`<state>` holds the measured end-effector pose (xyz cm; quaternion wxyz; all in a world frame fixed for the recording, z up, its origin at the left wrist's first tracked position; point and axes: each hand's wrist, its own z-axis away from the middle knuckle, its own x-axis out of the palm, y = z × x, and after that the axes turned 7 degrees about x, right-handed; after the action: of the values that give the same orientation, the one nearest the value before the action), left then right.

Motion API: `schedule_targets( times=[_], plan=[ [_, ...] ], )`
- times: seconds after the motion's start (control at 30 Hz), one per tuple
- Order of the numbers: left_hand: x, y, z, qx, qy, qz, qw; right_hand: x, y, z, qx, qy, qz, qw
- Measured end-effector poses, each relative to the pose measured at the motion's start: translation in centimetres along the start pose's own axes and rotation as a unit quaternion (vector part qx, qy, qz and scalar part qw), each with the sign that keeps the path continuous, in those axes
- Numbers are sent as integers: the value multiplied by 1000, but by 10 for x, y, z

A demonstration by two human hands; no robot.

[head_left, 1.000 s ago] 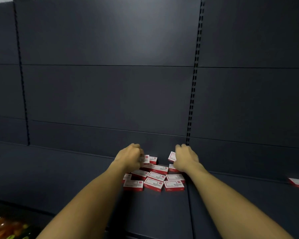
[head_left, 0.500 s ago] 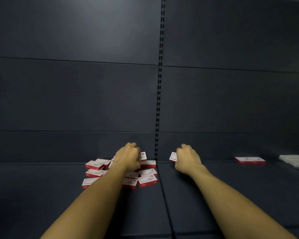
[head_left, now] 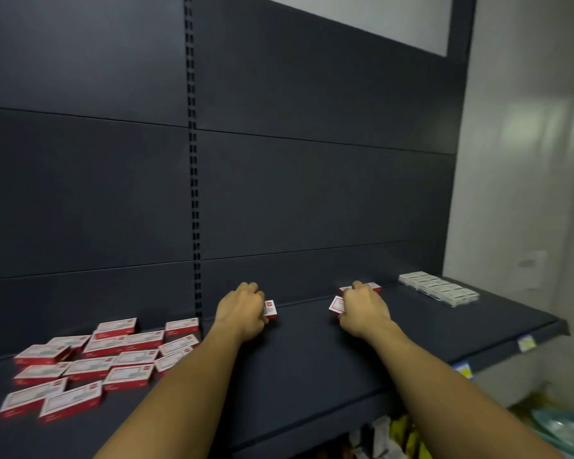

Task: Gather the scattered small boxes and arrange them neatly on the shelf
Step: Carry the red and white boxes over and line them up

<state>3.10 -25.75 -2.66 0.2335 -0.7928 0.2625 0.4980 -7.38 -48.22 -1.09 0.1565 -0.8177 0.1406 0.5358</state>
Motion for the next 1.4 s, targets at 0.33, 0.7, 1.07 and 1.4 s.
schedule_targets(
  times=[0.33, 0.7, 1.07, 1.4],
  plan=[
    [-11, 121, -45, 84, 19, -8, 996, -22, 109, 16, 42, 10, 23, 999],
    [-22, 228, -67, 89, 31, 6, 996, -43, 222, 37, 58, 15, 11, 998],
    [-21, 308, -87, 98, 28, 8, 995, -47, 309, 39, 46, 12, 25, 999],
    [-8, 326, -125, 98, 20, -7, 995, -29, 335, 7, 17, 25, 14, 999]
  ],
)
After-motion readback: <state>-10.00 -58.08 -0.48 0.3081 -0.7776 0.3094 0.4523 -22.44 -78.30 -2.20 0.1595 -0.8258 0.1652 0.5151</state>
